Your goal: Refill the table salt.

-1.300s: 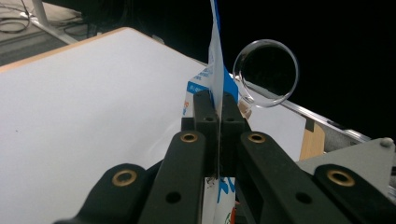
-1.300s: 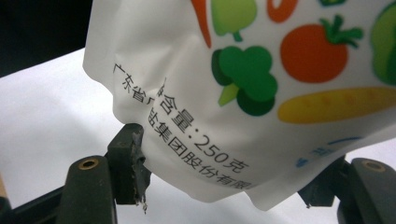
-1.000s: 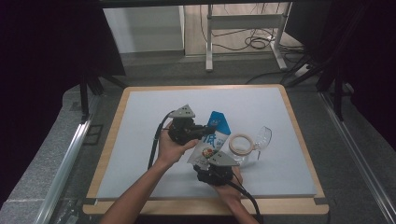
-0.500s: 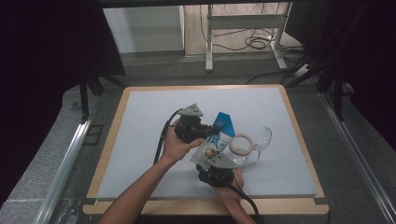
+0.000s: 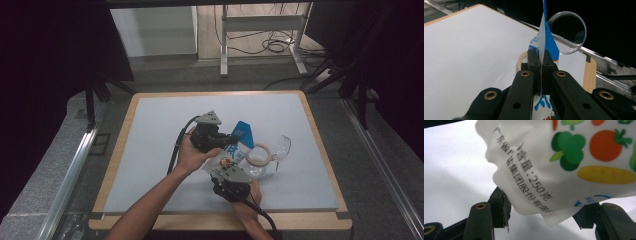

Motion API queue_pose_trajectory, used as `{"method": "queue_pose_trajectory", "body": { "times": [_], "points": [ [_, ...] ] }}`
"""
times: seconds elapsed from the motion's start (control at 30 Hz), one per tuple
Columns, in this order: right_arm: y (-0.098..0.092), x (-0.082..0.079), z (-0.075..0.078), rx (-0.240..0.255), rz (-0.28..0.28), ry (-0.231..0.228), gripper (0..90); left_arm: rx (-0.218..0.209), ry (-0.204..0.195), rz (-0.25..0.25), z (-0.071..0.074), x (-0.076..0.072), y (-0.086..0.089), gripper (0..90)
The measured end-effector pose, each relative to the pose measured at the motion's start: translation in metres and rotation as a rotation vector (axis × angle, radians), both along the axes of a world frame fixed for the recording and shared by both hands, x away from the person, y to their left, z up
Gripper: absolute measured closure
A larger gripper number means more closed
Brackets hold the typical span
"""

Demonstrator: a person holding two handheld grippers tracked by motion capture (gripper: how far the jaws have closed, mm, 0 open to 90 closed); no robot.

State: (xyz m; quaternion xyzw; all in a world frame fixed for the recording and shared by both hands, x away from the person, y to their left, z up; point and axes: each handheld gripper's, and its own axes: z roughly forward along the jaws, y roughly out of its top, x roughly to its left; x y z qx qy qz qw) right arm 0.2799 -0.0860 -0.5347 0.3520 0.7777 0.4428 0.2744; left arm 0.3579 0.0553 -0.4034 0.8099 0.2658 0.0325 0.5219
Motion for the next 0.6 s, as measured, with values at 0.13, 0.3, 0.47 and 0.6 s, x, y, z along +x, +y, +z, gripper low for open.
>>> {"method": "queue_pose_trajectory", "body": {
  "times": [0.13, 0.3, 0.47, 0.6],
  "points": [
    [-0.001, 0.002, 0.000, 0.002, -0.002, 0.000, 39.1, -0.001, -0.007, 0.005, 0.001, -0.002, 0.001, 90.0],
    [-0.003, 0.003, 0.000, 0.009, -0.011, 0.007, 36.4, -0.008, -0.016, 0.014, 0.004, -0.006, 0.006, 90.0],
    [-0.005, -0.001, 0.001, 0.008, -0.034, -0.019, 35.5, -0.022, -0.029, 0.020, 0.008, -0.010, 0.014, 90.0],
    [-0.007, -0.003, 0.005, 0.026, -0.029, -0.045, 36.1, -0.030, -0.039, 0.016, 0.012, -0.015, 0.017, 90.0]
  ]
}}
